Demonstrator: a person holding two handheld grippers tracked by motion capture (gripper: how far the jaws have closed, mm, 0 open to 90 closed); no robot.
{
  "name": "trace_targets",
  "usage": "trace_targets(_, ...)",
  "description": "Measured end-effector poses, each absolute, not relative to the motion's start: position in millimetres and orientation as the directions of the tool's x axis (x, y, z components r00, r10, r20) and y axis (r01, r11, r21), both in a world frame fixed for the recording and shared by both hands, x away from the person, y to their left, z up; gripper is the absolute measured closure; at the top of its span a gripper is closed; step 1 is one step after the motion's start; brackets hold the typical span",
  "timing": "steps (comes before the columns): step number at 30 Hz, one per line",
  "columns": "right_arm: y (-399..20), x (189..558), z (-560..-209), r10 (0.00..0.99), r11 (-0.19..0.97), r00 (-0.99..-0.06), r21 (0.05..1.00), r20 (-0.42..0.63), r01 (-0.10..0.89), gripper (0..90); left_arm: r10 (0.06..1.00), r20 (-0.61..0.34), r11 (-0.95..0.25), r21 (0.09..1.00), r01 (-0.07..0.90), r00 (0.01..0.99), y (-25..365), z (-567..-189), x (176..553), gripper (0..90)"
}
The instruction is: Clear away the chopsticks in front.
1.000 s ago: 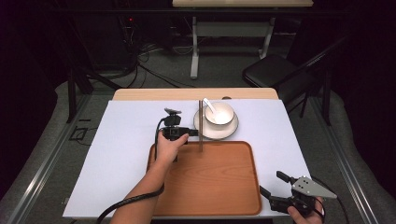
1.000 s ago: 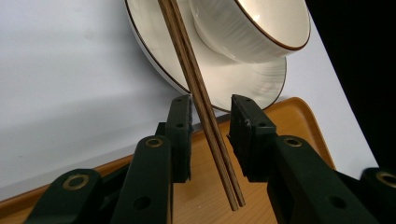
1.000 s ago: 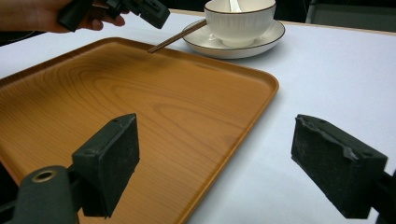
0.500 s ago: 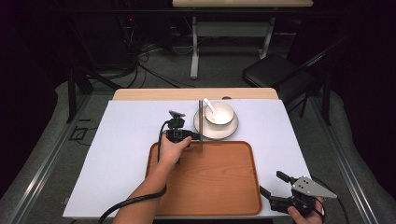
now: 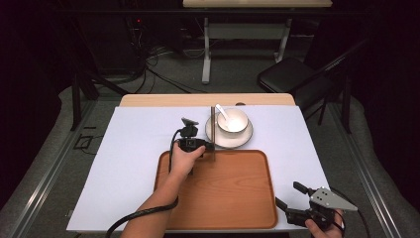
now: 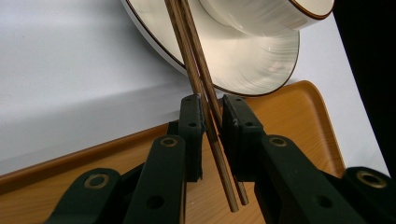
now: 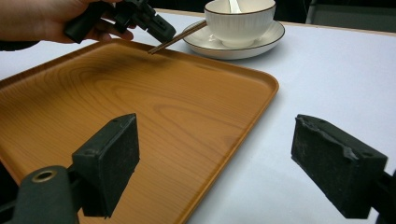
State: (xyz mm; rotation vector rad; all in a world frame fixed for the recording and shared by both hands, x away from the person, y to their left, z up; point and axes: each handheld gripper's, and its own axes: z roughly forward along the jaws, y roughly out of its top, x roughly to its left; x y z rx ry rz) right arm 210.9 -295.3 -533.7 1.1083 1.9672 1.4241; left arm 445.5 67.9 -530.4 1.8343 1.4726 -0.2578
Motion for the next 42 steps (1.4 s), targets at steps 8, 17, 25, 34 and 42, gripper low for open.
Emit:
trace_targets(8,-295.5,210.8,-533.7,0.821,0.135,-0.565,0.932,0.084,0.336,15.0,0.743,-0.612,-0.027,0.38,0.925,0.273,66.7,-533.0,447.2,79.4)
trace_targets(17,-295.5,210.8,-533.7,0.822,0.132,-0.563,0.933,0.086,0.335,15.0,0.728,-0.652,-0.001,0.31,0.951,0.213,67.2,-534.4,449.2,80.5)
trace_targets(25,-295.7,210.8,-533.8,0.822,0.131,-0.563,0.933,0.087,0.334,14.9,0.733,-0.661,0.033,0.27,0.962,0.16,67.5,-534.0,448.5,85.4)
trace_targets(34,-295.6,210.9,-533.8,0.822,0.131,-0.563,0.933,0.087,0.335,15.0,0.732,-0.665,0.057,0.28,0.958,0.151,71.1,-529.6,446.7,85.5)
trace_targets(42,-295.8,210.8,-533.8,0.822,0.13,-0.562,0.933,0.087,0.334,15.0,0.724,-0.677,0.11,0.296,0.949,0.127,89.1,-526.1,442.2,85.6)
